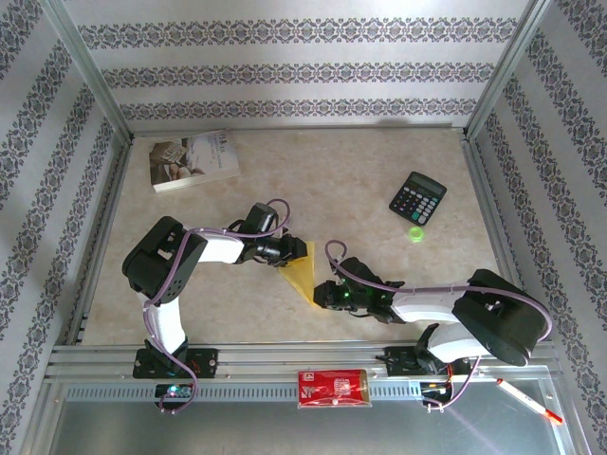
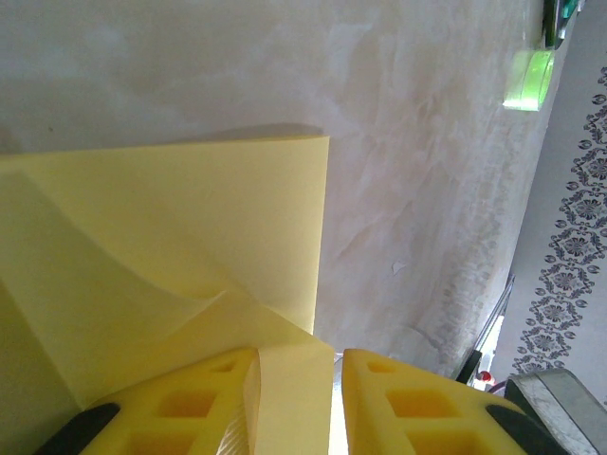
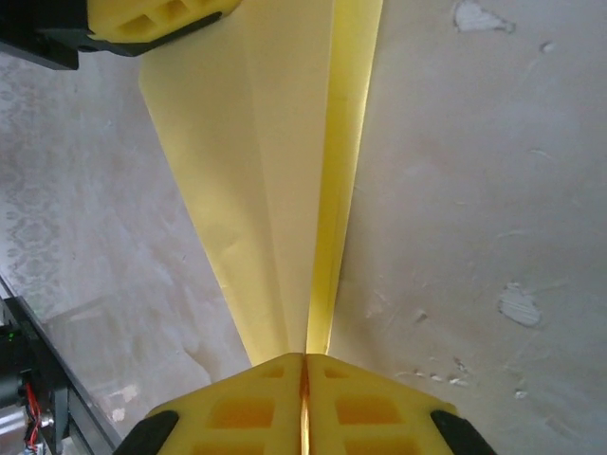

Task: Fold a paper plane with a square sheet of paper (pick it up from the middle)
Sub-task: Fourth fold the wing at the center of the table.

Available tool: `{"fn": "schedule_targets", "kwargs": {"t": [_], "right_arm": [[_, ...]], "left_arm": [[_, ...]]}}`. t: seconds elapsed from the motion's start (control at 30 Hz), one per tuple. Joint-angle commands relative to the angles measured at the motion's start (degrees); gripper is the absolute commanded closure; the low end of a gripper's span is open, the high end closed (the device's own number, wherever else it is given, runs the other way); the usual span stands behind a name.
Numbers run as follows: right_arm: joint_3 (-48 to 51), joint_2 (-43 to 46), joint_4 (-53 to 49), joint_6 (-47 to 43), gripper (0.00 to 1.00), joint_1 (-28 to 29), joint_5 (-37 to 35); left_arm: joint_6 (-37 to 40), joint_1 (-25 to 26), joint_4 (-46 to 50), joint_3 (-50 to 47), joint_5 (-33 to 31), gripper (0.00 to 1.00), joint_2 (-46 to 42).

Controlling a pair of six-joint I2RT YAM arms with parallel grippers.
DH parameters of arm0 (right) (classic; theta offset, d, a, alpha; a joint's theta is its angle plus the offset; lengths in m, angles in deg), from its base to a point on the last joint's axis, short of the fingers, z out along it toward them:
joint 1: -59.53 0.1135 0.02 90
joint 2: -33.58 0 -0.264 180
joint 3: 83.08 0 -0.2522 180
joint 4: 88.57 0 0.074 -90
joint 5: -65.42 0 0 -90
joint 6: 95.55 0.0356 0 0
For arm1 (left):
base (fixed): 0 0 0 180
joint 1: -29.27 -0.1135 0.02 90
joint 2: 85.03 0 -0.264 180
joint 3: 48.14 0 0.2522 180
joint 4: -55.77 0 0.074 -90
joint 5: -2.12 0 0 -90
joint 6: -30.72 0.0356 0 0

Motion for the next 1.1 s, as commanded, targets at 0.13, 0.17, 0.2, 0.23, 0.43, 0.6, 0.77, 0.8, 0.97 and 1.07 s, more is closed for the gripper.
{"fn": "schedule_targets", "kwargs": {"t": [0.13, 0.17, 0.2, 0.23, 0.43, 0.6, 0.77, 0.8, 0.97, 1.07], "right_arm": [[-2.06, -1.97, 0.5, -0.29, 0.94, 0.63, -0.03], [-3.05, -2.09, 0.37, -0.4, 0.94, 0.73, 0.11], [-3.24, -2.21, 0.12, -0.41, 0.94, 0.78, 0.06], [-3.38, -2.33, -0.09, -0.52, 0.94, 0.85, 0.0], [-4.87, -2.98, -2.08, -1.05, 0.95, 0.96, 0.01], [-6.14, -4.08, -3.25, -1.33, 0.95, 1.27, 0.27], [-6.76, -4.07, -4.71, -1.89, 0.95, 1.46, 0.04], [-6.83, -3.77, -5.65, -2.32, 0.95, 1.36, -0.12], [-6.75, -0.47, -12.0, -6.13, 0.97, 0.03, -0.76], [-6.85, 1.62, -16.51, -9.36, 0.97, -1.44, -0.84]], "left_arm": [[1.45, -0.39, 2.51, -1.84, -2.33, 0.71, 1.78], [1.43, -0.35, 2.38, -1.92, -2.32, 0.71, 1.65], [1.32, -0.44, 2.33, -1.94, -2.32, 0.71, 1.62], [1.33, -0.46, 2.28, -2.06, -2.32, 0.71, 1.63], [0.98, -0.32, 1.63, -2.76, -2.58, 0.71, 1.77], [0.82, -0.36, 1.19, -3.14, -2.72, 0.71, 1.85], [0.51, -0.37, 0.75, -3.56, -2.65, 0.71, 1.62], [0.42, -0.35, 0.71, -3.58, -2.58, 0.71, 1.36], [-0.39, -0.36, 0.71, -3.46, -2.06, 0.71, -0.78], [-0.53, -0.31, 1.35, -3.5, -2.32, 0.71, -2.47]]}}
